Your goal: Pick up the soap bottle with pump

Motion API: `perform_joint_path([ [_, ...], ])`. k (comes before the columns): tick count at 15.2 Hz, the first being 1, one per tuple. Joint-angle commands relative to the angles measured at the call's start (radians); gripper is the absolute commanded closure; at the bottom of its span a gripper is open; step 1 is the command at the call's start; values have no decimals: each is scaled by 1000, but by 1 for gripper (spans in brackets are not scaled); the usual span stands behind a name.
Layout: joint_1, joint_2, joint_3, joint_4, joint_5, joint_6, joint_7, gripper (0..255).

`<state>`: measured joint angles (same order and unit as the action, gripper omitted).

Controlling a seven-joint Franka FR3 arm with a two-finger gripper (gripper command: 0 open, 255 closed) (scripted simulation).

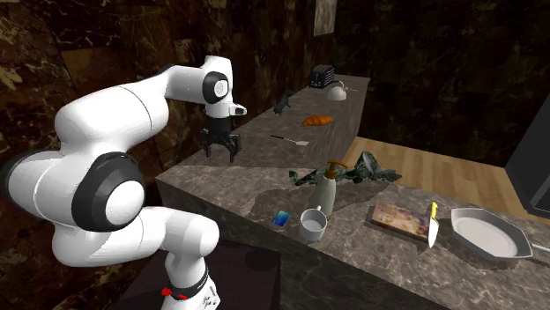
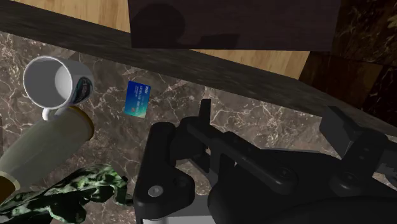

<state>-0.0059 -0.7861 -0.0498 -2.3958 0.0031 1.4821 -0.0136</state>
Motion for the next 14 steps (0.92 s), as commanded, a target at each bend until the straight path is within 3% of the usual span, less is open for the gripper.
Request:
perform_joint_path([
  [1,0,0,0,0,0,0,0,0],
  [8,-6,103,-191,71,-126,21,-302,0],
  [14,11,259,-349,191,-188,55,-562,0],
])
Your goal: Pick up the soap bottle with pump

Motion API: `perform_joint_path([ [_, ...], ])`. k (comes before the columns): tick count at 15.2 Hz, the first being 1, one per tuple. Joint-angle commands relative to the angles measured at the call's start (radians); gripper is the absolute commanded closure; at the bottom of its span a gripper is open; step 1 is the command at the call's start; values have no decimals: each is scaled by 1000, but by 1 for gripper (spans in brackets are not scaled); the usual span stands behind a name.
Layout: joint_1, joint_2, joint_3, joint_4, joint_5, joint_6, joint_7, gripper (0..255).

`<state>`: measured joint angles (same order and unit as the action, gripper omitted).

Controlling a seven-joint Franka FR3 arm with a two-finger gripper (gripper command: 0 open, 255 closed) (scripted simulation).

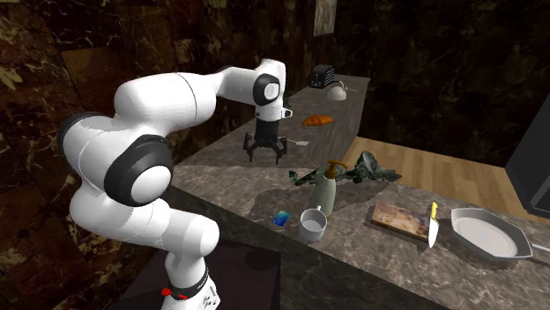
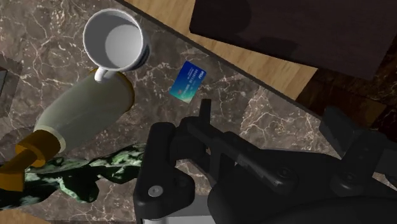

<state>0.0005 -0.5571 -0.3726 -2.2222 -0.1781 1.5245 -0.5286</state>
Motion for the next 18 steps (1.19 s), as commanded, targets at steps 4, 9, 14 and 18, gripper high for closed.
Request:
perform_joint_path([
  [4,24,167,-127,126,-12,36,-228,0],
  [9,41,379,-245,295,40,56,-471,0],
  [14,8,640,-327,510,163,44,-730,0],
  [18,-84,863,-332,728,280,-5,-916,0],
])
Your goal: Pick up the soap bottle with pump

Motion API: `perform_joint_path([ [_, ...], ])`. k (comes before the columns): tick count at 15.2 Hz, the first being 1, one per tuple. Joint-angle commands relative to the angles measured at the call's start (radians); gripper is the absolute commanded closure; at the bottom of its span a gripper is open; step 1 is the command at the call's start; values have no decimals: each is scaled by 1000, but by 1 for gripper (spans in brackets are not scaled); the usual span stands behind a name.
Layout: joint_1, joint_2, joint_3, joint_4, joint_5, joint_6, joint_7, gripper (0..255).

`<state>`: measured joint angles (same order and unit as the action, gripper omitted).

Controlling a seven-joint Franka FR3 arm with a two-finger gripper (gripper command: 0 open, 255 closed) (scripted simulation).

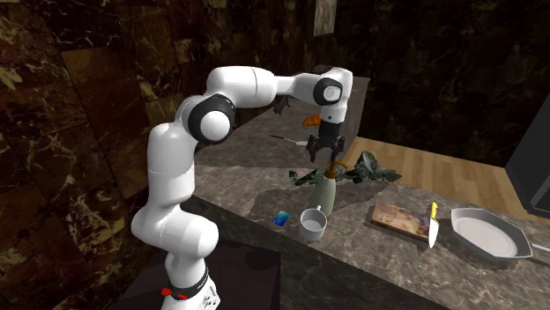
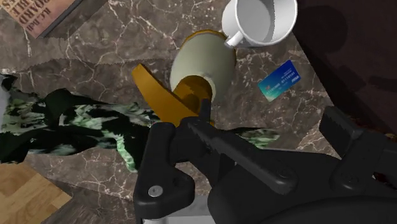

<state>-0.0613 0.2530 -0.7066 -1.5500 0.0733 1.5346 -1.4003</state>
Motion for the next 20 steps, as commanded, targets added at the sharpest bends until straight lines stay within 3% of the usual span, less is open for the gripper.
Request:
perform_joint_path([
  [1,-52,109,9,119,56,-34,-84,0],
  [4,-134,241,34,287,114,-89,-163,0],
  [13,-114,235,39,174,113,17,-160,0],
  [14,-114,235,39,173,113,18,-160,255],
  [20,-114,235,39,172,113,18,-160,255],
])
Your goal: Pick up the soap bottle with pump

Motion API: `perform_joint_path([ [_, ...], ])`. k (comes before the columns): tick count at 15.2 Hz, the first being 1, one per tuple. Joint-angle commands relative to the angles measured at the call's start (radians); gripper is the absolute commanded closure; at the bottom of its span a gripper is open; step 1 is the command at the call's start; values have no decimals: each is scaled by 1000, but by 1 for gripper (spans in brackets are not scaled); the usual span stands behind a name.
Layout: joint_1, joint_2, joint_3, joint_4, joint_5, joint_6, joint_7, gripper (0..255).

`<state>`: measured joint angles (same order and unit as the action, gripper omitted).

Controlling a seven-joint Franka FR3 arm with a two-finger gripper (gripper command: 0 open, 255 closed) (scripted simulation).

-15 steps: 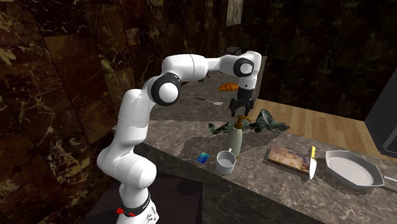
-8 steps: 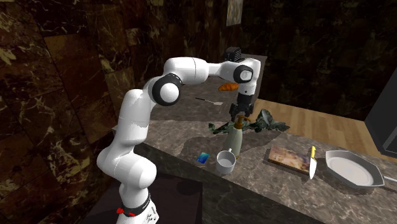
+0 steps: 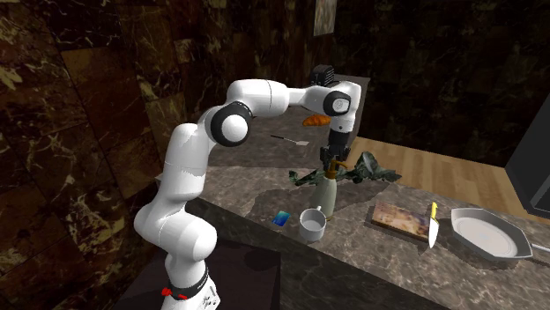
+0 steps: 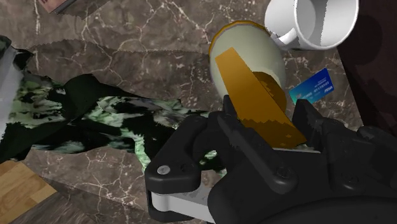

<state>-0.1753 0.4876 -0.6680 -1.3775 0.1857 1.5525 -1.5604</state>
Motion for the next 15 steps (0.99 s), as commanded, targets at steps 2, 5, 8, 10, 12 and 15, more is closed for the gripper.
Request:
perform_joint_path([
  [2,0,1,1,1,1,0,0,255],
  [5,-4,0,-1,28,0,-28,0,255],
  [8,-12,2,-2,73,0,-69,-1,255],
  [10,-19,5,-2,105,1,-98,-2,255],
  [12,-27,9,-2,140,3,-127,-3,255],
  [15,-40,18,-2,196,7,-174,-5,255],
])
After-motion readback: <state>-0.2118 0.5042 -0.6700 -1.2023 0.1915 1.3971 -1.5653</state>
